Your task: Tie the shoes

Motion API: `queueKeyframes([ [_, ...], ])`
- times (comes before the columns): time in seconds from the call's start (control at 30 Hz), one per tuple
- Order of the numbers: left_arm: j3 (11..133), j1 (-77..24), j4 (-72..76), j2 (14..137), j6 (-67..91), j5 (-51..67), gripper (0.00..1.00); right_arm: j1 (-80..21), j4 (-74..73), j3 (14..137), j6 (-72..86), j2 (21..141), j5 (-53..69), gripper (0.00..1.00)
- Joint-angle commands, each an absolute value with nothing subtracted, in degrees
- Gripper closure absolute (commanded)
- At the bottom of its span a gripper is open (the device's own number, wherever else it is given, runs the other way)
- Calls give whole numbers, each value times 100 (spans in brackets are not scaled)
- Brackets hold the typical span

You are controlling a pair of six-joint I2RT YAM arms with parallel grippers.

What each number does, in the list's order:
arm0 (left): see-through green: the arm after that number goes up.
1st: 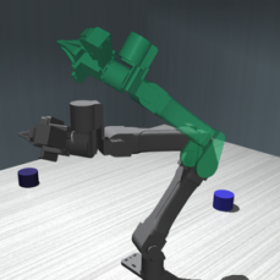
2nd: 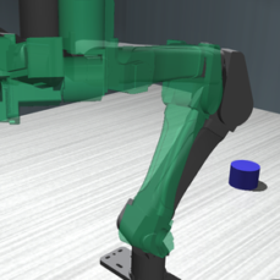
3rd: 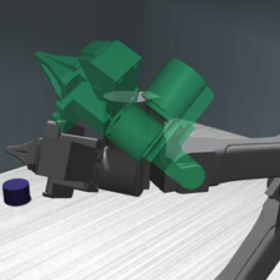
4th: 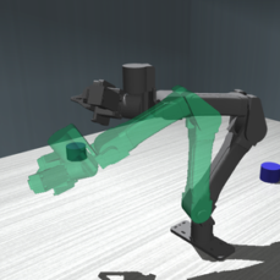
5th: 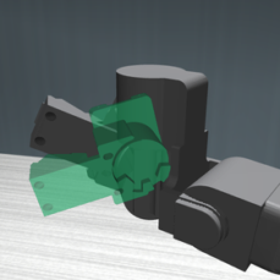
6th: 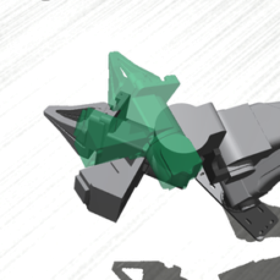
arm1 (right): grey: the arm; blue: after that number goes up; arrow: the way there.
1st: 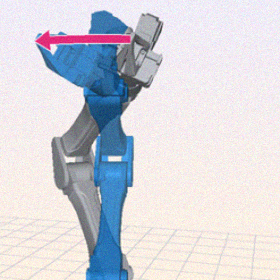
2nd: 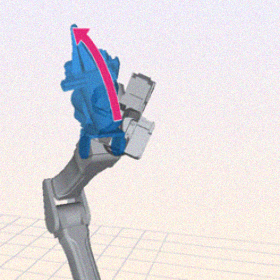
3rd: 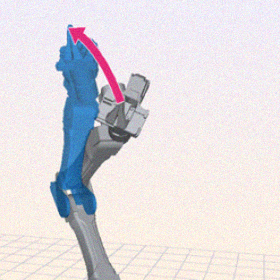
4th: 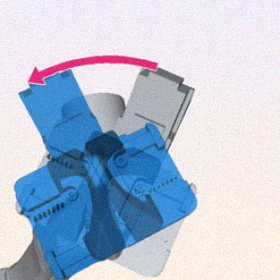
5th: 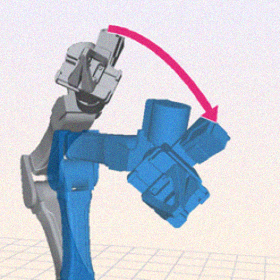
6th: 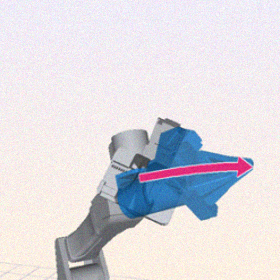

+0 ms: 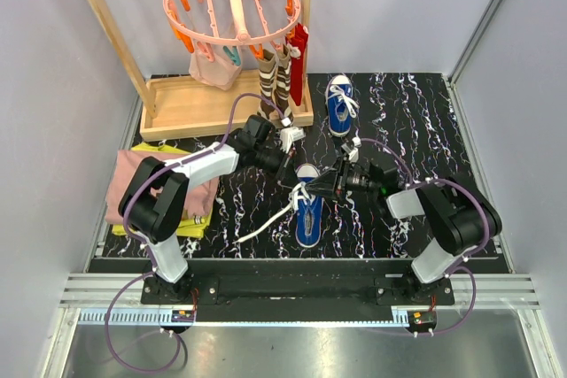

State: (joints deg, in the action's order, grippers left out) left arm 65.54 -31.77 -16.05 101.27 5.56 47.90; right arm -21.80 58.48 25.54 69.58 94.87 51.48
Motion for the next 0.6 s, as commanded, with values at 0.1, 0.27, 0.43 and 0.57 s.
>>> queueKeyframes([
  [0.1, 6820, -3146, -1749, 9861, 509, 4255, 100, -1688, 3081, 3258, 4869, 8360, 6047, 53],
  [0.27, 7013, -3138, -2020, 10045, 747, 4253, 100, -2020, -597, 4314, 188, 6929, 5285, 50],
  [0.43, 7189, -3173, -2171, 10186, 1088, 3842, 100, -3145, -1766, 4580, -2843, 6128, 3792, 36],
  [0.57, 7330, -3199, -2285, 10292, 1441, 3367, 100, -3647, -1863, 4579, -4077, 6029, 3865, 5],
])
